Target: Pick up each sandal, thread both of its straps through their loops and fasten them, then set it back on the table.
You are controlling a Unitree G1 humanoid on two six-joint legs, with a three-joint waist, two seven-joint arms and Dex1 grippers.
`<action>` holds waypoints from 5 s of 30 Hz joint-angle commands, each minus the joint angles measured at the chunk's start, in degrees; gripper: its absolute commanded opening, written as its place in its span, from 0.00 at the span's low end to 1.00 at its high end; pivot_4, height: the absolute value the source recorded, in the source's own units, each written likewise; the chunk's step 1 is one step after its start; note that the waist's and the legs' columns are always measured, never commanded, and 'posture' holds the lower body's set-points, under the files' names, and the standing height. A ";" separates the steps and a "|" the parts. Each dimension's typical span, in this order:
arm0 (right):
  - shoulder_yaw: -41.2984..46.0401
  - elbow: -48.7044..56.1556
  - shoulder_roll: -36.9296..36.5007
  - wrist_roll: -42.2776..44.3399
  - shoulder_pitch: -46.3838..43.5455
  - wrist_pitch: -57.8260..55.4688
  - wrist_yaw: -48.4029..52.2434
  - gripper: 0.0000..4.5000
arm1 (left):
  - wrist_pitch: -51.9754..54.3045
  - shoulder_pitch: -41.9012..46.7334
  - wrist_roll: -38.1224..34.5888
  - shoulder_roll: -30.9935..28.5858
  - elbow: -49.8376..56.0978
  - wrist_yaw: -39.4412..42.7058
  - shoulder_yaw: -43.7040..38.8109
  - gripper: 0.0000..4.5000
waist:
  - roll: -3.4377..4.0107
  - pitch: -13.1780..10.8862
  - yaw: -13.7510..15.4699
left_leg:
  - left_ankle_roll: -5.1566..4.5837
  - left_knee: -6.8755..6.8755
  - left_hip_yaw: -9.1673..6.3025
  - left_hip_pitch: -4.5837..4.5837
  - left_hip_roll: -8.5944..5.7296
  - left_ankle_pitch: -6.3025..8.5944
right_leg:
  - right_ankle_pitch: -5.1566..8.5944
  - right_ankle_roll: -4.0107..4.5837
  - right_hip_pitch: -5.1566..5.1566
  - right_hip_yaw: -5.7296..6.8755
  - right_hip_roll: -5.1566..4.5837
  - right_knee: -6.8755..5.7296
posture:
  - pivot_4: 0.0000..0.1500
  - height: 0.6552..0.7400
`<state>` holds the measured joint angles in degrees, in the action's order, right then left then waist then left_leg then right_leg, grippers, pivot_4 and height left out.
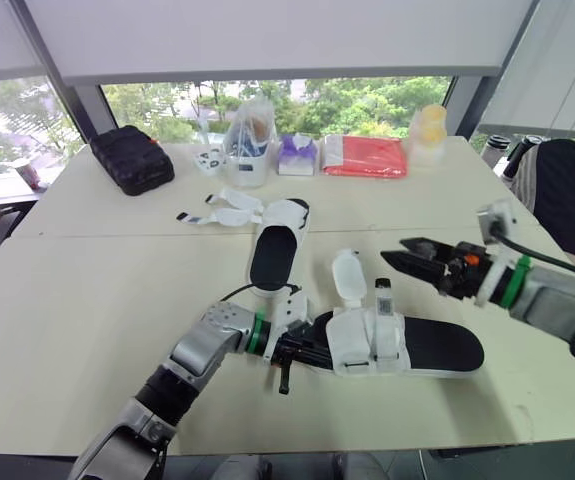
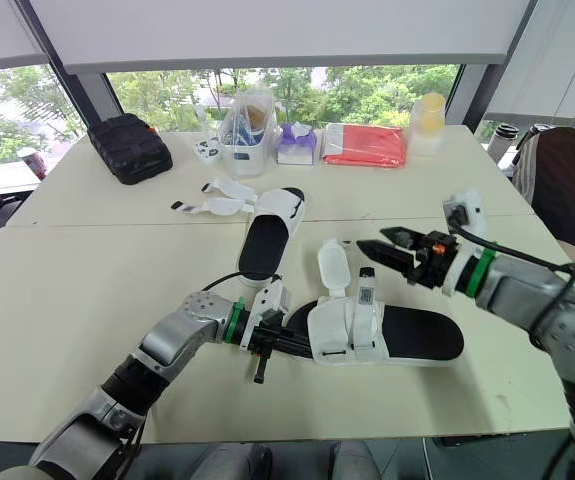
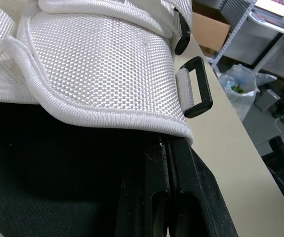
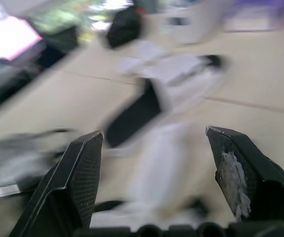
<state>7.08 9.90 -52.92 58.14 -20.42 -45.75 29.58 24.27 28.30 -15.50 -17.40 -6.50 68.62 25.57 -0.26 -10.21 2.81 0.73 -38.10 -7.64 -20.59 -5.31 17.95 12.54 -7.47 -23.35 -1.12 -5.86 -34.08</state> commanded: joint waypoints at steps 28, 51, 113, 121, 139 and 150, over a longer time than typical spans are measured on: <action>-4.07 -13.02 9.86 -16.86 -7.63 -8.83 14.52 0.05 | 0.55 -0.65 2.21 0.87 -2.33 -2.66 0.26 0.00 | 0.05 0.02 -0.49 | 0.01 0.00 0.00 -0.05 -0.05 -0.01 | -0.05 0.02 -0.10 -0.03 -0.04 -0.04 | 1.00 1.00; -0.71 -30.38 12.74 -24.64 -24.35 -5.50 20.15 0.75 | -0.67 -0.27 3.11 0.62 -3.06 -3.02 0.44 0.00 | 0.13 0.01 -0.64 | 0.06 0.00 0.01 -0.01 -0.05 -0.03 | -0.10 0.04 -0.09 -0.03 -0.02 -0.06 | 1.00 1.00; -10.96 -31.25 19.72 -50.33 -17.52 92.22 40.52 0.01 | 1.82 -3.69 0.40 -0.89 -2.93 -5.23 -3.51 0.00 | 0.20 0.02 -3.62 | 0.35 0.09 -0.06 0.19 0.02 -0.21 | -0.31 0.03 -0.09 -0.06 0.11 -0.26 | 1.00 1.00; -17.73 -43.87 15.15 -56.81 -22.28 125.34 37.85 0.01 | 1.76 -4.22 0.84 -1.16 -2.30 -5.23 -2.60 0.00 | 0.20 0.02 -3.74 | 0.39 0.13 -0.04 0.26 0.08 -0.23 | -0.30 0.07 -0.08 -0.18 0.25 -0.27 | 1.00 1.00; 0.55 -47.19 2.23 -81.57 -16.36 123.71 11.45 0.99 | 1.39 -4.14 1.11 -1.50 -1.63 -4.13 -1.01 0.00 | 0.22 0.03 -3.45 | 0.62 0.17 0.01 0.24 -0.02 -0.37 | -0.29 0.12 -0.11 -0.29 0.30 -0.28 | 1.00 1.00; 21.02 12.05 -17.58 11.15 31.60 7.86 28.58 0.99 | 1.05 -2.77 1.40 -2.23 -2.01 -2.82 0.08 0.00 | 0.91 0.26 -3.31 | 0.02 0.16 0.07 0.13 0.15 -0.02 | -0.16 0.31 -0.06 -0.33 0.17 -0.08 | 1.00 1.00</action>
<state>22.43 14.20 -68.86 55.83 10.07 -25.82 56.28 24.21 26.87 -16.72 -18.23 -6.44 65.91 23.81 0.66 -9.95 -0.50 0.70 -37.94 -7.56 -20.43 -5.10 17.96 12.39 -7.16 -23.38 -1.45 -5.66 -34.15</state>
